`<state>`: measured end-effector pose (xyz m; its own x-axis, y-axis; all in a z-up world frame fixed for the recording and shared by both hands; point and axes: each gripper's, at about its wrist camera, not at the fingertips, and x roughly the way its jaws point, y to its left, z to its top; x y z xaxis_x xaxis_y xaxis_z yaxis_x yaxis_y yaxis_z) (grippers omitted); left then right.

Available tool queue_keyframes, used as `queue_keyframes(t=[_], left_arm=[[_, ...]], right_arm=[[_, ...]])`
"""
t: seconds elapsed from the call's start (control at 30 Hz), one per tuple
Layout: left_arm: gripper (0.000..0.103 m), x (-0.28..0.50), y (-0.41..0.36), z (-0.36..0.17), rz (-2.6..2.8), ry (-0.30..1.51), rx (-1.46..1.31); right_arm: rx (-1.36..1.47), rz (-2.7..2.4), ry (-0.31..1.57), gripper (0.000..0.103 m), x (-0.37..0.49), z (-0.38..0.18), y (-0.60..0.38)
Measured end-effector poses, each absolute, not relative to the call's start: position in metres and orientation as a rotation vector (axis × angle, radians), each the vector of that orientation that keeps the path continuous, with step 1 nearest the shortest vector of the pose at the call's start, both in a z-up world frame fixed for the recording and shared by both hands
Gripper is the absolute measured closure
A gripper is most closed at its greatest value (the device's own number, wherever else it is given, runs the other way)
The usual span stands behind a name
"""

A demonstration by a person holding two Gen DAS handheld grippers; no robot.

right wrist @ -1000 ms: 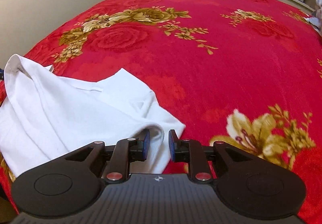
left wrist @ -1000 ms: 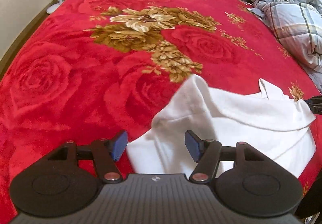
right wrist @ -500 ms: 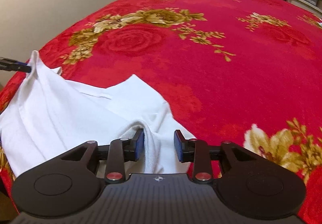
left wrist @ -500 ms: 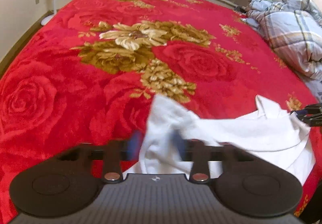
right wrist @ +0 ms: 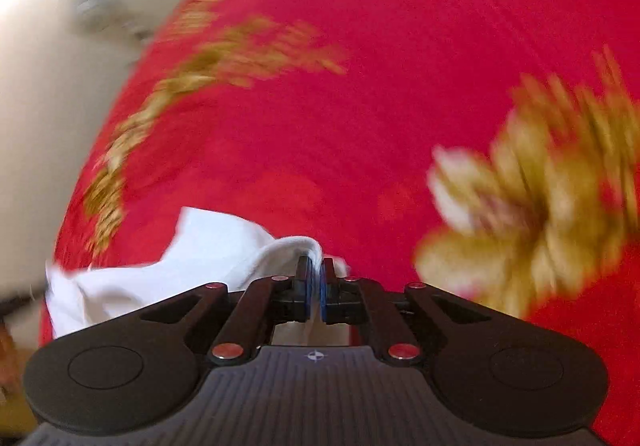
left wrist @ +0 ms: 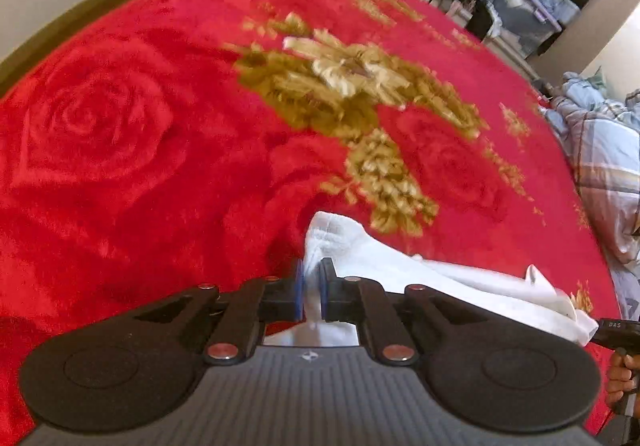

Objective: Fold small clothes

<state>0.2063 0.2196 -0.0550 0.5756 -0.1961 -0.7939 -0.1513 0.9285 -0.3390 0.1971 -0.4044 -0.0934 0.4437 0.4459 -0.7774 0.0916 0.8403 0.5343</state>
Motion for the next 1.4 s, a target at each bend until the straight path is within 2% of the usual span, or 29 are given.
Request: queue_keyframes(t=[0.17, 0.27, 0.3, 0.47, 0.6, 0.63, 0.7, 0.73, 0.77, 0.8, 0.87, 0.93, 1.03, 1.13, 1.17, 1.2, 1.23, 1.27, 1.4], left_arm=[[0.09, 0.207, 0.222, -0.052, -0.052, 0.959, -0.427], [0.089, 0.208, 0.222, -0.053, -0.068, 0.964, -0.421], [0.084, 0.208, 0.221, -0.053, -0.076, 0.965, -0.419], [0.078, 0.208, 0.213, -0.055, -0.083, 0.964, -0.397], [0.079, 0.209, 0.212, -0.055, -0.088, 0.958, -0.399], [0.079, 0.209, 0.212, -0.056, -0.093, 0.958, -0.396], [0.099, 0.209, 0.211, -0.054, -0.1, 0.945, -0.375], [0.099, 0.208, 0.212, -0.052, -0.089, 0.928, -0.363], [0.103, 0.207, 0.216, -0.049, -0.052, 0.901, -0.365], [0.103, 0.206, 0.223, -0.047, 0.005, 0.876, -0.385], [0.103, 0.205, 0.236, -0.051, 0.073, 0.886, -0.44], [0.103, 0.207, 0.239, -0.059, 0.06, 0.942, -0.459], [0.102, 0.205, 0.236, -0.058, -0.005, 0.953, -0.469], [0.089, 0.204, 0.235, -0.055, -0.045, 0.948, -0.479], [0.082, 0.204, 0.234, -0.056, -0.05, 0.949, -0.484], [0.071, 0.204, 0.233, -0.056, -0.053, 0.951, -0.482], [0.065, 0.204, 0.232, -0.055, -0.059, 0.952, -0.478], [0.057, 0.204, 0.229, -0.056, -0.073, 0.954, -0.477], [0.051, 0.21, 0.217, -0.057, -0.105, 0.944, -0.422]], right_arm=[[0.554, 0.239, 1.084, 0.092, 0.194, -0.086, -0.403], [0.511, 0.271, 1.053, 0.08, 0.193, -0.08, -0.403], [0.498, 0.29, 1.041, 0.077, 0.194, -0.078, -0.402], [0.498, 0.354, 1.024, 0.077, 0.2, -0.074, -0.396], [0.472, 0.34, 1.028, 0.074, 0.204, -0.077, -0.39], [0.469, 0.343, 1.027, 0.074, 0.204, -0.078, -0.389], [0.46, 0.354, 1.022, 0.074, 0.205, -0.079, -0.385], [0.451, 0.351, 1.013, 0.077, 0.205, -0.078, -0.384], [0.45, 0.344, 1.0, 0.087, 0.204, -0.077, -0.385], [0.482, 0.337, 0.984, 0.1, 0.204, -0.077, -0.387], [0.622, 0.245, 0.981, 0.1, 0.203, -0.083, -0.404], [0.719, 0.166, 1.054, 0.1, 0.202, -0.099, -0.415], [0.661, 0.182, 1.06, 0.097, 0.201, -0.095, -0.409], [0.6, 0.165, 1.046, 0.091, 0.201, -0.088, -0.406], [0.586, 0.164, 1.036, 0.088, 0.201, -0.087, -0.405], [0.585, 0.168, 1.028, 0.08, 0.201, -0.086, -0.405], [0.587, 0.18, 1.023, 0.071, 0.202, -0.085, -0.405], [0.589, 0.198, 1.018, 0.068, 0.202, -0.084, -0.403], [0.532, 0.274, 0.985, 0.065, 0.207, -0.078, -0.393]])
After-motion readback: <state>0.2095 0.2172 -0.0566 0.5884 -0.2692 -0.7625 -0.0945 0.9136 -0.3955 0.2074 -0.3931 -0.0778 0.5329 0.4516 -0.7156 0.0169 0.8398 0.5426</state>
